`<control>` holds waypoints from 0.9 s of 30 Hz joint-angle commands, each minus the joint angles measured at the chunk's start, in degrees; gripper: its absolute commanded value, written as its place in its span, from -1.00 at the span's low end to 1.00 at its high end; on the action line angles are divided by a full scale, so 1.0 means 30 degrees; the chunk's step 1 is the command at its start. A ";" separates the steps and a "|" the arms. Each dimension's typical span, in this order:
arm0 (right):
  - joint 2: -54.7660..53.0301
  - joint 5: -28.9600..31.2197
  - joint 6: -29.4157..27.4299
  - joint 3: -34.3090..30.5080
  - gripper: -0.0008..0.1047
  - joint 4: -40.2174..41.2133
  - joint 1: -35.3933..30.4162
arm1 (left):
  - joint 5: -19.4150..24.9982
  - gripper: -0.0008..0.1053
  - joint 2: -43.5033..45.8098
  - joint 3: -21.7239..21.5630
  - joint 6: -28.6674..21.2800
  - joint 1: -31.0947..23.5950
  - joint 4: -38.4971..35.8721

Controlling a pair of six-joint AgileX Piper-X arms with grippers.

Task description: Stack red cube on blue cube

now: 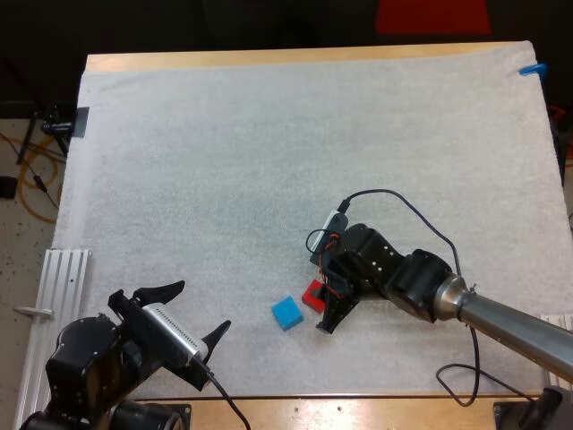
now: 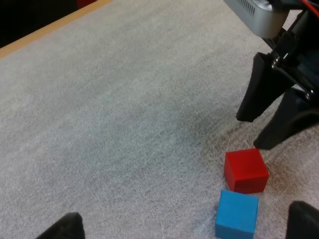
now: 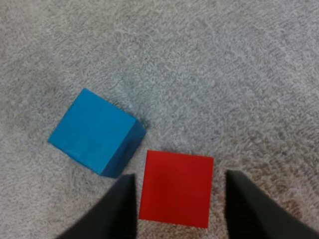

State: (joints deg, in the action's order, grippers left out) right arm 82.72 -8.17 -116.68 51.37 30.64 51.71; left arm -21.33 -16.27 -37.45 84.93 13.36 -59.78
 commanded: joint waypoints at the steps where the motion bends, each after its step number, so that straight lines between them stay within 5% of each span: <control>1: -0.0101 0.0016 -0.0206 0.0228 -0.12 -0.0156 0.0003 | -0.0127 0.46 -0.0011 -0.0138 -0.0103 0.0089 0.0037; 27: 0.2055 0.0635 -0.0206 0.0469 -0.10 -0.1070 0.0003 | -0.0705 0.46 -0.0011 -0.0138 -0.0969 0.0089 -0.1189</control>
State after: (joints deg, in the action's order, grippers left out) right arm 88.91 -6.23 -116.68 52.13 27.90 51.71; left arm -22.83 -16.27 -37.45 82.38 13.36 -63.23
